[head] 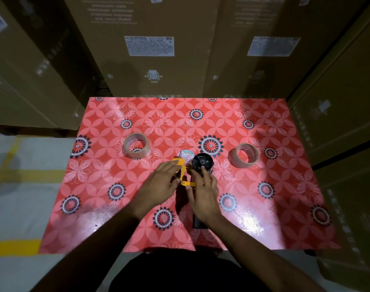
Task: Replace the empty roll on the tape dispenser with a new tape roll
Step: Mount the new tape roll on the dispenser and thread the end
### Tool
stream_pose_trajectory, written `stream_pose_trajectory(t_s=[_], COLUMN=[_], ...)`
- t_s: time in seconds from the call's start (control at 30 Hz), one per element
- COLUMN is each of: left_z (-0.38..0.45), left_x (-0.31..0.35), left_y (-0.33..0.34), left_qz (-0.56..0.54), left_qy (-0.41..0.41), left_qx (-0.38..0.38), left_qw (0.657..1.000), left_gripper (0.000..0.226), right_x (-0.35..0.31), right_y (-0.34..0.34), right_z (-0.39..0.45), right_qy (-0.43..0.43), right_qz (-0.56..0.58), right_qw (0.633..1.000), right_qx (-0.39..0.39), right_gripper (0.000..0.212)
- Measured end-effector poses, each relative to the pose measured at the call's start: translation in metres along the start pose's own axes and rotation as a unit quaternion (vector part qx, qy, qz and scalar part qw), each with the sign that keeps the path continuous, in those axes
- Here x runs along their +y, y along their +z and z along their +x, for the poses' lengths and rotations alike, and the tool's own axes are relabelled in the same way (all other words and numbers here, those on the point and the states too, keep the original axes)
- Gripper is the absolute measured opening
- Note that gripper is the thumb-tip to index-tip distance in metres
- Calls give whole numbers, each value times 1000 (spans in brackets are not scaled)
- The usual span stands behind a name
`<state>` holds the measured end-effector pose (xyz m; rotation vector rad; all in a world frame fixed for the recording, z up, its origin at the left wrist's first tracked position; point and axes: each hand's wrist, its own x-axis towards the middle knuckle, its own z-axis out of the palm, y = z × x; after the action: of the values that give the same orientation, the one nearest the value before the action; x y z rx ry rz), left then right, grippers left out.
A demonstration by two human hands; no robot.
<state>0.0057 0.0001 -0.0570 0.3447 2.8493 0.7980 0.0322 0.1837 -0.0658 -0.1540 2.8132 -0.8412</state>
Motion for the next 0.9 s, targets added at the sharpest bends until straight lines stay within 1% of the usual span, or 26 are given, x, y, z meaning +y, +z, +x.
stream_pose_trajectory(t_s=[0.07,0.13,0.23,0.33,0.37,0.43,0.47,0.53,0.6,0.7,0.77,0.83,0.9], left_z=[1,10,32,48,49,49,47,40,29,7,-8,-22,-31], left_x=[-10,-24,-50,-68,-70,-69,-67,-56,-37,1,25,47,61], left_y=[-14,-31,-52,-61,-62,-61,-59,-56,-56,-58,-56,-54,-51], left_qz=[9,18,89,112,111,113,105,33,-90,-273,-360,-447,-509], left_qy=[-25,-71,-121,-149,-157,-158,-155,-161,-177,-181,-171,-143,-130], left_qx=[5,37,90,92,86,73,80,108,129,155,159,151,135], left_qw=[1000,997,984,978,978,978,979,981,972,932,903,870,840], left_gripper=[47,46,48,36,38,54,60,59,50,42,35,30,26], right_x=[5,9,9,4,2,1,0,-3,-6,-12,-22,-32,-39], right_y=[-11,-20,-28,-30,-31,-31,-32,-34,-38,-46,-56,-68,-76], right_z=[1,4,4,2,2,2,1,1,3,8,9,5,2], right_qy=[-34,-61,-79,-85,-86,-88,-89,-93,-92,-87,-97,-116,-136], right_qz=[-19,-30,-30,-18,-11,2,10,30,59,134,192,240,275], right_qw=[999,998,996,995,995,994,994,994,993,986,976,964,952], right_qx=[3,0,27,49,54,58,58,58,54,39,31,15,-2], right_gripper=[51,51,49,48,48,47,46,43,38,37,39,42,41])
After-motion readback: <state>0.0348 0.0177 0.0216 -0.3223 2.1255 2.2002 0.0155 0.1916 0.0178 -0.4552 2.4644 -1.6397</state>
